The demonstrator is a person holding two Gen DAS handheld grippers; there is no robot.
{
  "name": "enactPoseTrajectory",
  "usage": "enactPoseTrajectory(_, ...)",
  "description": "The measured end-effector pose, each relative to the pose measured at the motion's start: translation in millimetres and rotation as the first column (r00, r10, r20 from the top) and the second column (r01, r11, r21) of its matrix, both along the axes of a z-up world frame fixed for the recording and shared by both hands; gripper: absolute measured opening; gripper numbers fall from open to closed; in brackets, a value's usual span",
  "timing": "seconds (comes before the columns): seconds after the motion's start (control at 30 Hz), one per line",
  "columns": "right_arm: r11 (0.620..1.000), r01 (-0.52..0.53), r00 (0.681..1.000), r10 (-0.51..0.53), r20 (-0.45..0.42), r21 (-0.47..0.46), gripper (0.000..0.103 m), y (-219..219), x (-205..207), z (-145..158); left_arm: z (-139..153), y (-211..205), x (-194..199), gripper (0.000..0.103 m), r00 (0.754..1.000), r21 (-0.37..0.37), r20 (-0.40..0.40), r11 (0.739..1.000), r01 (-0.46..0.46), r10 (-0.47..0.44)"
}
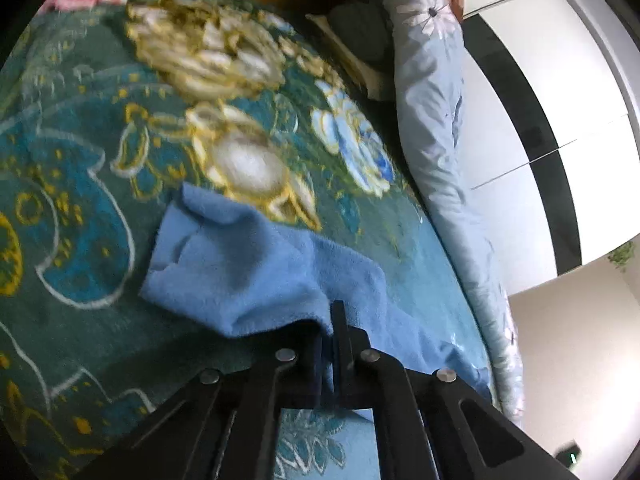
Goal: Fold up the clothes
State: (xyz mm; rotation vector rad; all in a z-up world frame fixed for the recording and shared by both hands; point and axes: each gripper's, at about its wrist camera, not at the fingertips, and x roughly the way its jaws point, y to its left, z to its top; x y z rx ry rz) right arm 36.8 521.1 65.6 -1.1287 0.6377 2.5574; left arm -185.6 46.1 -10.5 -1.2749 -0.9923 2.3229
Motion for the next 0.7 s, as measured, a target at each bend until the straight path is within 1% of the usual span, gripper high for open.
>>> enactPoseTrajectory(0.1,0.998,0.054,0.996,-0.055,-0.067,-0.026,0.003,2,47,6,32,16,5,0.003,0.995,-0.072,-0.095,0.997,0.018,-0.025)
enactPoseTrajectory(0.17,0.994,0.103,0.988,-0.107,-0.107,-0.046,0.003,5,77,8,63,41,10,0.003,0.979,-0.124,-0.182,0.990,0.067,-0.089)
enactPoseTrajectory(0.23,0.984,0.159,0.976,-0.169,-0.135,-0.078,0.003,11,103,4,93,76,16,0.003,0.950,-0.186,-0.259,0.974,0.130,-0.176)
enactPoseTrajectory(0.27,0.978,0.180,0.971,-0.194,-0.140,-0.102,0.003,14,113,1,109,99,20,0.003,0.927,-0.222,-0.296,0.961,0.167,-0.230)
enactPoseTrajectory(0.33,0.967,0.208,0.963,-0.229,-0.142,-0.144,0.003,20,129,-6,133,150,35,0.003,0.872,-0.281,-0.346,0.925,0.256,-0.346)
enactPoseTrajectory(0.4,0.961,0.221,0.960,-0.244,-0.135,-0.168,0.003,26,141,-13,152,202,50,0.003,0.806,-0.333,-0.373,0.877,0.346,-0.460)
enactPoseTrajectory(0.43,0.959,0.225,0.960,-0.249,-0.130,-0.173,0.003,28,146,-16,154,230,59,0.003,0.774,-0.358,-0.367,0.846,0.395,-0.516)
enactPoseTrajectory(0.47,0.957,0.229,0.960,-0.252,-0.125,-0.178,0.003,30,151,-20,153,258,68,0.003,0.741,-0.385,-0.354,0.811,0.441,-0.571)
enactPoseTrajectory(0.53,0.954,0.235,0.959,-0.259,-0.116,-0.187,0.003,33,161,-26,139,311,88,0.003,0.686,-0.445,-0.302,0.735,0.512,-0.662)
enactPoseTrajectory(0.57,0.952,0.241,0.958,-0.265,-0.112,-0.191,0.003,35,167,-28,128,332,97,0.003,0.665,-0.465,-0.271,0.699,0.543,-0.696)
enactPoseTrajectory(0.63,0.949,0.252,0.956,-0.275,-0.106,-0.191,0.003,38,178,-33,101,366,115,0.003,0.636,-0.487,-0.195,0.636,0.598,-0.747)
enactPoseTrajectory(0.7,0.947,0.261,0.955,-0.282,-0.094,-0.185,0.003,41,189,-37,69,394,139,0.003,0.601,-0.516,-0.120,0.567,0.643,-0.790)
